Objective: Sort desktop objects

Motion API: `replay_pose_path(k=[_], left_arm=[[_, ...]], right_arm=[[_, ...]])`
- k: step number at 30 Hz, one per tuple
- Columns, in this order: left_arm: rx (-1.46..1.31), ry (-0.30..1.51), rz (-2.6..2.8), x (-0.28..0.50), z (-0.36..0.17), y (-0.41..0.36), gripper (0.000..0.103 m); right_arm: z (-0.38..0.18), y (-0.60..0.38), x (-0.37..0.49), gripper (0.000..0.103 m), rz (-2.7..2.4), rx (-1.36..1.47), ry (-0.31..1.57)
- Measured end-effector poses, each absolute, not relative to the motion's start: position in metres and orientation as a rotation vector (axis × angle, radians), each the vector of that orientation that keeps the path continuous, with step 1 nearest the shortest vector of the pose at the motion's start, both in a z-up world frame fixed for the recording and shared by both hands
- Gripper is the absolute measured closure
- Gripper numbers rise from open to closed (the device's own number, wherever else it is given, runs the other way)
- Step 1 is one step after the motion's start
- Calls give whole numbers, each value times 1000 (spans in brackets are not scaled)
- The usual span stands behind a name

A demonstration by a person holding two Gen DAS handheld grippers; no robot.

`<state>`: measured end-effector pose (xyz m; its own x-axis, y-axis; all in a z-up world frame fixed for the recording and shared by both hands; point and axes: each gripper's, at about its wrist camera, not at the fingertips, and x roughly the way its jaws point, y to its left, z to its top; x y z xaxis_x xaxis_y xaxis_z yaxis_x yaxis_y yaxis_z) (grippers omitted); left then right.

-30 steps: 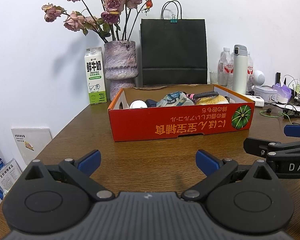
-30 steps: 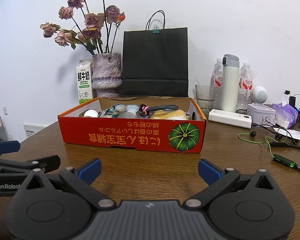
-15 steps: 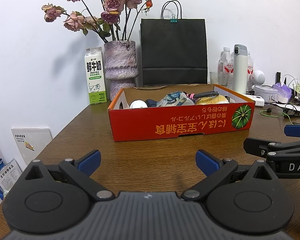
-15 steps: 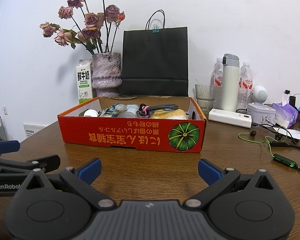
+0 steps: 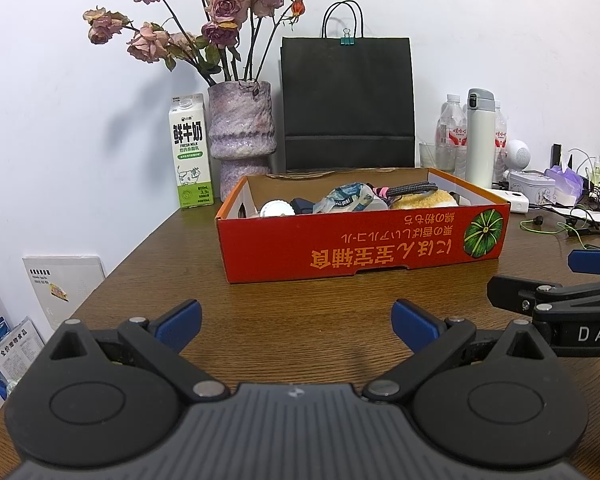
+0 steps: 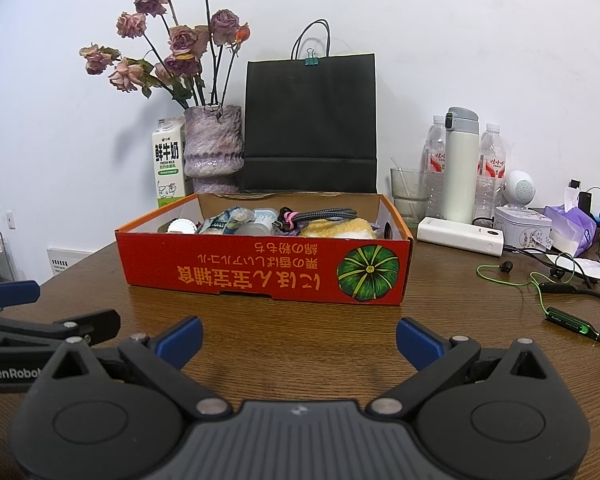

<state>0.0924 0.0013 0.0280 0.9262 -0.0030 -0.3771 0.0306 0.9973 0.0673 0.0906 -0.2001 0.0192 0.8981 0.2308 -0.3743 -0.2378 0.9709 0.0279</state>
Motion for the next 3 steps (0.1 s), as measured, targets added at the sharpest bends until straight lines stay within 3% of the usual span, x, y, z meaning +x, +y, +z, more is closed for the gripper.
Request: replay_pose_path(k=[3], left_arm=[[70,390,-21,93,28,2,0]], right_arm=[[18,-199,91,0,239,-18,387]])
